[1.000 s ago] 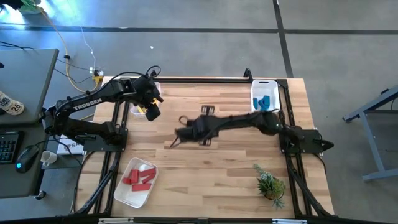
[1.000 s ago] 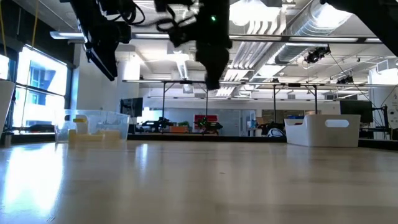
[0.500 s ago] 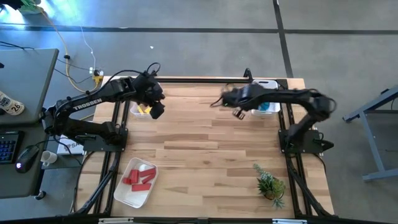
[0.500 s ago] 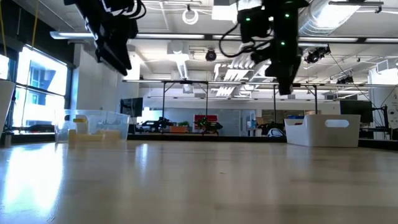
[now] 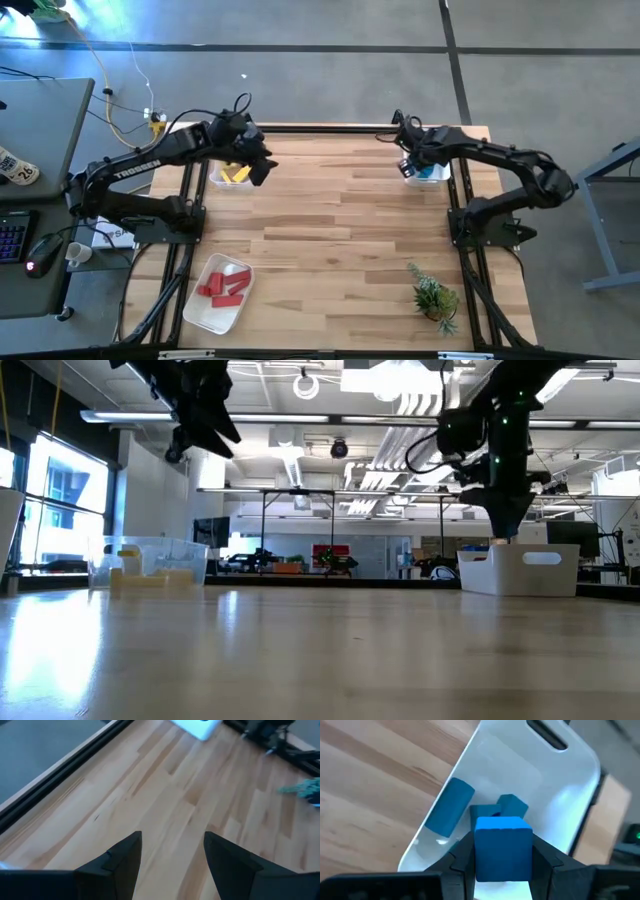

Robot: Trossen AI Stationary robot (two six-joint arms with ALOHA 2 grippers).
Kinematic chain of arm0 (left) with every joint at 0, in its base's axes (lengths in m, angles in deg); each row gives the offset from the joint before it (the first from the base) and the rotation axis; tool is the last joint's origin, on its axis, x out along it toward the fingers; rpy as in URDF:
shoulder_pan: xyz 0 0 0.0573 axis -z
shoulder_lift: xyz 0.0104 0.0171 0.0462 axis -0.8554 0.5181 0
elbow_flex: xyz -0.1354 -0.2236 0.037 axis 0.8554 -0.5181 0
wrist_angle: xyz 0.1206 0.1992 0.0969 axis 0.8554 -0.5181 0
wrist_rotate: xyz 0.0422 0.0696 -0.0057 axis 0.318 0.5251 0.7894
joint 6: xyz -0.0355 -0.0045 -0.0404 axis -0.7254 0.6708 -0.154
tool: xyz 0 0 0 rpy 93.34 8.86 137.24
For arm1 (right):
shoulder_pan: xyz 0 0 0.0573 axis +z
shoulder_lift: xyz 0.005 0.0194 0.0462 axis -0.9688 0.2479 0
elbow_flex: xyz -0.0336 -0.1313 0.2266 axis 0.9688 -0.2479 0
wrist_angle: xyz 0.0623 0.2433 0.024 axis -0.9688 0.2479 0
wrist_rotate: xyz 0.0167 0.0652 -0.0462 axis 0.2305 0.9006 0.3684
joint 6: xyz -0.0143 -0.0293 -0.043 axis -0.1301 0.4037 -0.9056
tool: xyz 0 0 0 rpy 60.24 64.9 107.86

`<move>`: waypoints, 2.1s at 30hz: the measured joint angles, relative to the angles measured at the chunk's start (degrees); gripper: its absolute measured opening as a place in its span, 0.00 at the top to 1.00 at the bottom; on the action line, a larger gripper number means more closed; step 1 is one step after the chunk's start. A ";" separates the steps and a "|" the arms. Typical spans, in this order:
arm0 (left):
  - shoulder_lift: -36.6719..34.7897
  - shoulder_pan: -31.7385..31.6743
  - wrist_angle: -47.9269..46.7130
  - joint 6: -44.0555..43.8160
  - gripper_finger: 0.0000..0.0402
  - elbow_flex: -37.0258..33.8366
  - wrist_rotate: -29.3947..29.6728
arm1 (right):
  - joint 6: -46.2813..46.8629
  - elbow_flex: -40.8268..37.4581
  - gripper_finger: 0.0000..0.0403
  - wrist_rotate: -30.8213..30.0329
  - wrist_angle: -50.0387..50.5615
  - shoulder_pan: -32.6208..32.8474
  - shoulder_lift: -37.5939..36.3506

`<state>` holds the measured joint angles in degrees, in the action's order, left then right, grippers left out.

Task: Sort & place blocks by color
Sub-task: Put the blue block into the top white bin, then return to Home Position

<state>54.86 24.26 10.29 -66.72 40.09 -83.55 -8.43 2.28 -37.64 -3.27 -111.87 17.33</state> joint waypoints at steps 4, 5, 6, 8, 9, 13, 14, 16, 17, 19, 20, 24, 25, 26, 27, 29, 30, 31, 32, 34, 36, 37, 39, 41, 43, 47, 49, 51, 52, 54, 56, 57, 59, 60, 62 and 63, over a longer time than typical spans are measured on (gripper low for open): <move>-2.95 2.05 1.81 -0.46 0.50 -1.39 -0.06 | -0.01 -2.11 0.75 3.51 -4.46 -3.25 0.02; -4.09 2.48 3.25 -1.09 0.50 -2.63 -0.05 | -0.01 -2.31 0.75 4.20 -5.01 -3.88 0.02; -5.36 2.77 5.11 -1.87 0.50 -4.17 -0.07 | -0.03 -2.38 0.75 4.69 -5.33 -4.38 0.02; -8.32 3.19 8.26 -3.41 0.50 -7.75 -0.26 | 0.03 -2.38 0.75 5.21 -5.92 -5.14 0.02; -9.84 3.39 9.74 -4.22 0.50 -9.53 -0.26 | 0.02 -2.38 0.75 5.36 -6.16 -5.47 0.02; -16.31 3.63 12.25 -5.62 0.50 -15.77 -0.55 | 1.29 -2.38 0.67 5.00 -6.38 -6.30 0.02; -18.01 3.63 12.43 -5.66 0.50 -17.02 -0.81 | 2.05 -2.38 0.62 4.51 -6.45 -6.36 0.04; -21.19 3.63 12.42 -5.78 0.50 -18.97 -1.34 | 4.05 -2.38 0.53 3.41 -6.43 -6.54 0.04; -22.81 3.63 12.40 -5.94 0.50 -19.81 -1.83 | 5.03 -2.38 0.49 3.42 -6.45 -6.54 0.04; -26.05 3.63 12.33 -6.00 0.50 -21.19 -3.65 | 7.30 -2.38 0.42 4.38 -6.45 -6.54 0.04; -27.72 3.63 12.32 -6.01 0.50 -21.75 -4.57 | 8.32 -2.27 0.40 5.28 -6.37 -6.54 0.04; -34.11 3.63 12.45 -6.00 0.50 -23.20 -7.31 | 10.76 -0.95 0.37 8.24 -6.35 -6.52 0.04; -35.84 3.63 12.38 -6.00 0.50 -23.64 -7.38 | 11.15 -0.46 0.36 8.95 -6.22 -6.52 0.04; -37.61 3.63 12.41 -5.92 0.50 -24.16 -7.39 | 11.66 0.15 0.36 9.80 -6.21 -6.52 0.05; -39.30 3.63 12.45 -5.71 0.50 -24.74 -7.38 | 12.51 0.89 0.36 10.74 -6.27 -6.52 0.05; -42.79 3.63 12.39 -5.59 0.50 -26.10 -7.35 | 13.95 2.39 0.36 12.85 -6.24 -6.49 0.07; -44.31 3.63 12.25 -5.59 0.50 -26.70 -7.34 | 14.04 3.28 0.36 13.92 -6.23 -6.49 0.07; -45.82 3.63 12.27 -5.74 0.50 -27.36 -7.32 | 14.02 4.23 0.36 15.01 -6.26 -6.33 0.07; -47.31 3.63 12.38 -5.98 0.50 -28.09 -7.32 | 14.03 5.17 0.36 15.95 -6.32 -6.04 0.07; -50.15 3.63 12.27 -6.14 0.50 -29.57 -7.35 | 14.02 7.01 0.36 16.70 -6.25 -5.06 0.07; -52.70 3.63 11.98 -6.65 0.50 -31.20 -7.69 | 14.05 8.99 0.36 16.77 -6.35 -3.55 0.07; -53.97 3.63 12.06 -7.36 0.50 -32.01 -8.01 | 14.11 9.91 0.36 16.85 -6.39 -2.64 0.07; -56.37 3.63 12.27 -8.36 0.50 -33.69 -9.38 | 14.13 11.67 0.36 16.88 -6.56 -0.62 0.07; -58.73 3.63 12.17 -9.05 0.50 -35.25 -10.75 | 14.43 13.30 0.36 16.87 -6.98 1.69 0.07; -60.77 3.63 12.32 -9.88 0.50 -36.67 -11.48 | 15.67 14.62 0.36 16.28 -6.96 4.12 0.07; -62.66 3.64 14.82 -10.85 0.50 -39.56 -13.74 | 17.54 16.39 0.36 13.13 -7.00 9.29 0.07; -62.45 3.60 15.32 -11.39 0.50 -40.33 -14.24 | 18.42 16.61 0.36 11.62 -7.35 11.89 0.07; -62.24 3.61 17.20 -11.54 0.50 -41.66 -14.41 | 19.48 16.54 0.36 11.10 -8.62 14.26 0.07; -62.40 3.61 17.43 -11.58 0.50 -42.42 -14.40 | 19.77 16.52 0.36 11.29 -8.85 15.48 0.07; -62.69 3.60 19.20 -11.60 0.50 -43.65 -14.42 | 19.96 16.47 0.36 12.06 -9.18 17.84 0.07; -62.69 3.60 20.86 -12.01 0.50 -44.78 -14.46 | 21.26 16.46 0.36 12.15 -9.74 20.23 0.07; -62.68 3.60 21.40 -12.03 0.50 -45.50 -14.69 | 22.14 16.46 0.36 11.54 -9.78 21.40 0.07; -62.66 3.60 23.21 -12.06 0.50 -46.98 -16.07 | 23.53 16.46 0.36 9.90 -9.86 23.69 0.07; -62.66 3.60 24.06 -12.12 0.50 -47.56 -16.83 | 24.25 16.46 0.36 8.88 -9.97 24.86 0.07; -62.67 3.64 24.24 -12.44 0.50 -48.37 -17.33 | 24.85 16.44 0.36 7.56 -10.47 27.18 0.07; -62.66 3.63 24.53 -12.43 0.50 -48.82 -17.38 | 25.38 16.43 0.36 7.06 -10.81 28.30 0.07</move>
<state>-7.81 27.88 34.82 -79.15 -8.73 -100.93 16.95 18.71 -30.59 -14.08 -83.57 17.39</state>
